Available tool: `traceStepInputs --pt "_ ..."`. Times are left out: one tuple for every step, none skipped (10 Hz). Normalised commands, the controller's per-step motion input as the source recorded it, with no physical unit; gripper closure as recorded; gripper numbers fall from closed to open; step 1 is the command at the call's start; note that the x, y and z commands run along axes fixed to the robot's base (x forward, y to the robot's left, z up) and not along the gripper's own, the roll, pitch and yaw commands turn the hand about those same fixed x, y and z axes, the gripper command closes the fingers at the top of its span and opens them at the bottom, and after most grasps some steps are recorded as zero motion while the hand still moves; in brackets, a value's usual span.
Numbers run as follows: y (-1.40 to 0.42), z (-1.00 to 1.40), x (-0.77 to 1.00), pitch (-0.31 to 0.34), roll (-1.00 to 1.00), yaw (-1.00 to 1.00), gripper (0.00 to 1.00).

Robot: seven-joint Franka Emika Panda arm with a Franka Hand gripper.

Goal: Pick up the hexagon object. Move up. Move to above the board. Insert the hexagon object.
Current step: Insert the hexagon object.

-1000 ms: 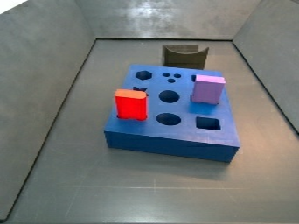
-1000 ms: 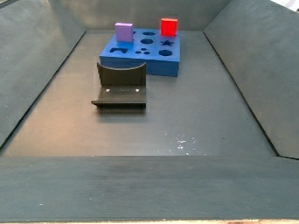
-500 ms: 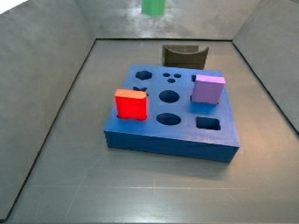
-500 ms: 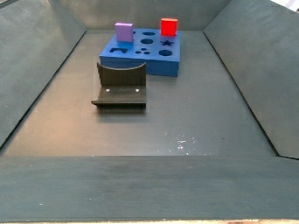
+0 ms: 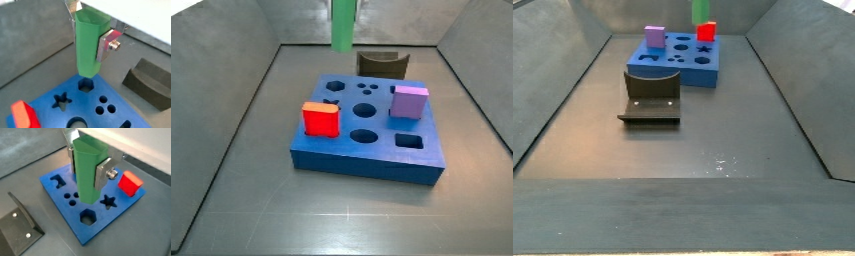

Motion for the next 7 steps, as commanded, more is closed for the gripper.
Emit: traceStepInputs --pt "0.00 -0.76 -0.03 -0.231 -0.04 0.17 1.00" --pt "0.00 -0.88 -0.12 -0.200 0.00 0.13 1.00" --pt "0.02 -0.93 -0.14 -0.173 0.07 0.12 1.00" --pt "0.02 -0.89 -0.10 -0.189 0.07 0.10 1.00" --pt "0.01 -0.83 -0.04 -0.207 0.07 0.08 1.00" --pt "0.00 -0.77 0.00 -0.229 0.07 0.02 1.00" --pt "0.00 -0.26 0.00 -0.071 0.02 0.00 1.00"
